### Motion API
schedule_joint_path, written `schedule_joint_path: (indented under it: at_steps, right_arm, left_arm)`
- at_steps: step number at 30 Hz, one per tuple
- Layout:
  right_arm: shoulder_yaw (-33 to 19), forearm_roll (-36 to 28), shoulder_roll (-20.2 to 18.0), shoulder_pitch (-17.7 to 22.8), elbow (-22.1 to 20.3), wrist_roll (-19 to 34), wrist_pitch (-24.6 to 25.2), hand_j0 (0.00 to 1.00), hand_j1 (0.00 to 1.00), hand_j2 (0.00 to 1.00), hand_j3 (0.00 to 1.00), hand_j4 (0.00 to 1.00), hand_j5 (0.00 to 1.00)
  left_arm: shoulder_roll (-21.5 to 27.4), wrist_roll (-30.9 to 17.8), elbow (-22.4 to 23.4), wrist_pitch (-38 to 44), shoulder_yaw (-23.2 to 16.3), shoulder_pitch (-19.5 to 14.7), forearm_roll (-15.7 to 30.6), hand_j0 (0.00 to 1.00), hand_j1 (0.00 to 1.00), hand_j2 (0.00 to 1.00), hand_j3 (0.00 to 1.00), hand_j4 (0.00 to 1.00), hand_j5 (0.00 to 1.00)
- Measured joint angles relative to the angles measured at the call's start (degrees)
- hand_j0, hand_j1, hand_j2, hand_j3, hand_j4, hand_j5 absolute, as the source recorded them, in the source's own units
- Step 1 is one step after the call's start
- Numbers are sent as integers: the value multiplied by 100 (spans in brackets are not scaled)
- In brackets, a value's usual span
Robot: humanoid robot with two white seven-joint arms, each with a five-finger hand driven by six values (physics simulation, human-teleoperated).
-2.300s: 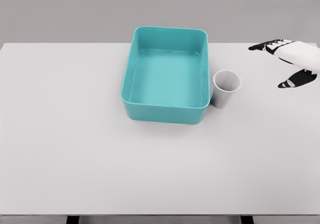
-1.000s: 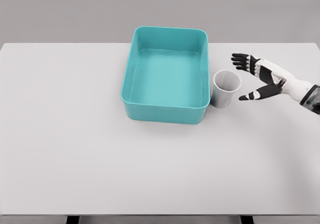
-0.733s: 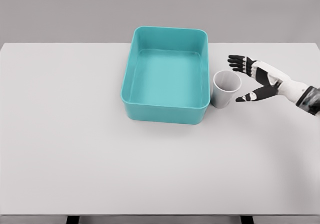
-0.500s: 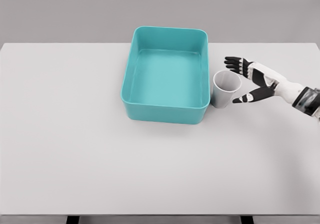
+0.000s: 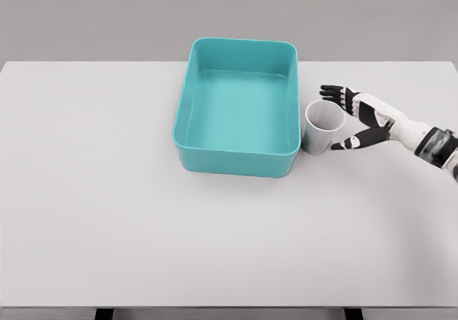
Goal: Put the paper cup into the basket with your right arm
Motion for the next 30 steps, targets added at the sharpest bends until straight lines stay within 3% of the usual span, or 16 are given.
schedule_joint_path:
  at_steps: [30]
  right_arm:
    - [21, 7, 199, -18, -54, 0, 29, 100, 100, 100, 100, 100, 100]
  left_arm:
    - [0, 0, 0, 0, 0, 0, 0, 100, 100, 100, 100, 100, 100]
